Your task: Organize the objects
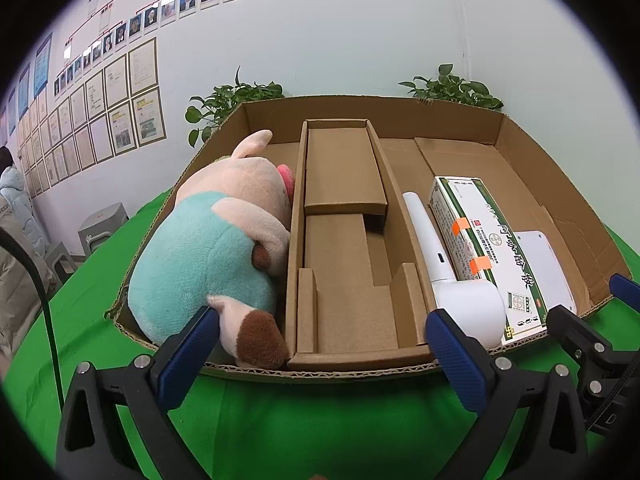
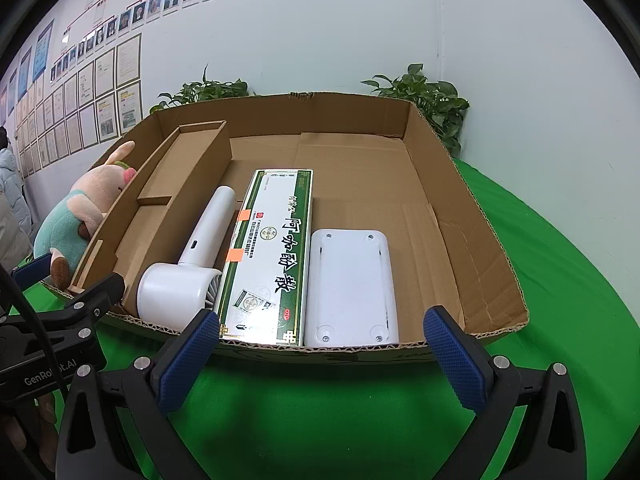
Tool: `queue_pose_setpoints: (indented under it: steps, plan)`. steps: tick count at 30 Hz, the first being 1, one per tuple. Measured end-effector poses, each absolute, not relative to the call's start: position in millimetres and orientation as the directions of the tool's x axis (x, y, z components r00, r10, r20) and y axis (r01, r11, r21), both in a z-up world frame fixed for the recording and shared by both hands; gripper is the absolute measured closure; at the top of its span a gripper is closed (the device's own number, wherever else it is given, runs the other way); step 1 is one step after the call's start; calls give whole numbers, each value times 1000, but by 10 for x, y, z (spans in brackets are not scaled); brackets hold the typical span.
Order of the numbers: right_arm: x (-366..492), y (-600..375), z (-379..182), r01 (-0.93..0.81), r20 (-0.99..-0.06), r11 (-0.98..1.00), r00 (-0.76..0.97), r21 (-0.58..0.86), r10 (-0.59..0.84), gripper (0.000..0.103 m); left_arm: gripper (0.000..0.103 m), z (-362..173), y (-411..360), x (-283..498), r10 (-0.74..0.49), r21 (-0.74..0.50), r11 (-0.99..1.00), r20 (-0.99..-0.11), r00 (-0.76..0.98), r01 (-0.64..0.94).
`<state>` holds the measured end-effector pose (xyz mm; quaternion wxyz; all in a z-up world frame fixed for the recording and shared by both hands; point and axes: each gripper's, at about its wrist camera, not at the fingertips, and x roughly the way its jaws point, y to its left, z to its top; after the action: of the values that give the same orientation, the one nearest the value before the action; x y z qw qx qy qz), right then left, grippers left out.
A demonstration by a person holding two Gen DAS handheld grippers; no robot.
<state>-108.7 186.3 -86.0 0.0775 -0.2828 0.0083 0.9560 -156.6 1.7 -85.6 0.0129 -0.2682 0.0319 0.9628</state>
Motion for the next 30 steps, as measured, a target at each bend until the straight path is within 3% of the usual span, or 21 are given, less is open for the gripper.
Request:
queue_pose_setpoints:
  steps: [30]
  plan:
    - [-1057, 1845, -809, -152, -538, -988, -832, -12, 134, 0, 1, -847, 22, -1530, 11, 50, -998, -518, -855, -43]
